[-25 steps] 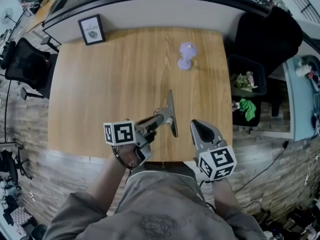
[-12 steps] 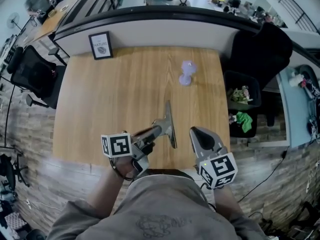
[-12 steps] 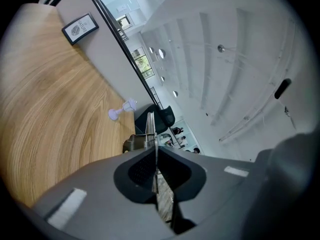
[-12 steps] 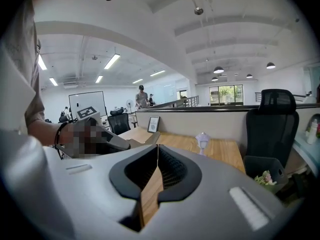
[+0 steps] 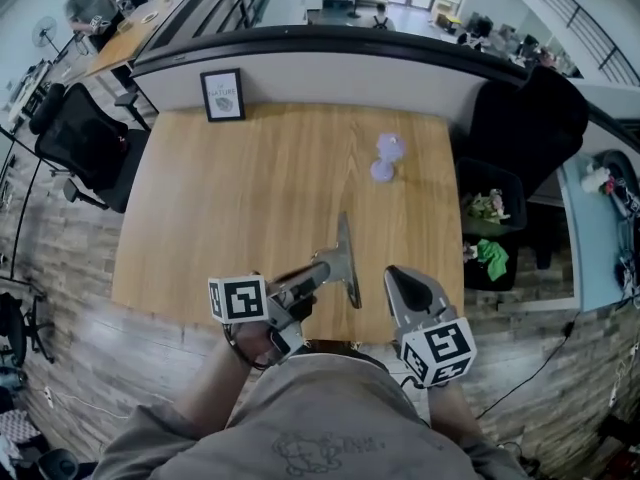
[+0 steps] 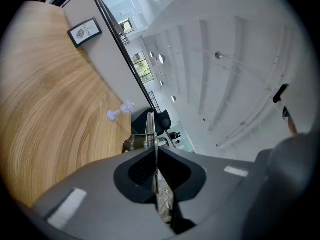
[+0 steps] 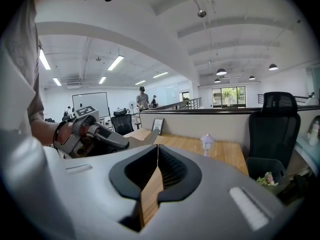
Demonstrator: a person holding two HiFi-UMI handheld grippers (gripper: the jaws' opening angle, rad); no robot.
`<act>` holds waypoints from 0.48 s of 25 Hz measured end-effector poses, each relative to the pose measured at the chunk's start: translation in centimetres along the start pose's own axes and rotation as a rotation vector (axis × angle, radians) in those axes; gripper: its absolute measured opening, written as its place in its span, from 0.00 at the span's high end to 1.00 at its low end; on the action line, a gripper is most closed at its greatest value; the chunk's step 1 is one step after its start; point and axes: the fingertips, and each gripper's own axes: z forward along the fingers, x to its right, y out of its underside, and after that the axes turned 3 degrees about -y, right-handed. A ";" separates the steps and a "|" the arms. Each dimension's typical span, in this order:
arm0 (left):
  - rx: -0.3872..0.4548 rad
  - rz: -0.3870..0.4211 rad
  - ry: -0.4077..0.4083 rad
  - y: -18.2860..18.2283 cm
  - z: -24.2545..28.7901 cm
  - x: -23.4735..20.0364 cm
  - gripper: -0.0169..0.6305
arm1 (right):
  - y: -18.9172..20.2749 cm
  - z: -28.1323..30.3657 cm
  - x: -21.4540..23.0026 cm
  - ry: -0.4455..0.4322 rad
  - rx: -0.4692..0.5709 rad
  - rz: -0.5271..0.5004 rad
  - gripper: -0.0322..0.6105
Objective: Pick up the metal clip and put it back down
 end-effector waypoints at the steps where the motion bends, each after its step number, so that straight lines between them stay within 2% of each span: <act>1: 0.011 0.003 -0.002 -0.2 -0.1 0.1 0.97 | -0.1 0.0 0.1 -0.002 0.001 -0.005 0.93; 5: 0.075 0.021 -0.020 -2.5 -2.0 -0.1 0.97 | -0.8 1.1 -0.6 -0.024 0.015 -0.019 0.93; 12: 0.229 -0.001 -0.096 -7.6 -7.5 -3.3 0.97 | -3.0 5.7 -4.3 -0.152 0.031 -0.057 0.93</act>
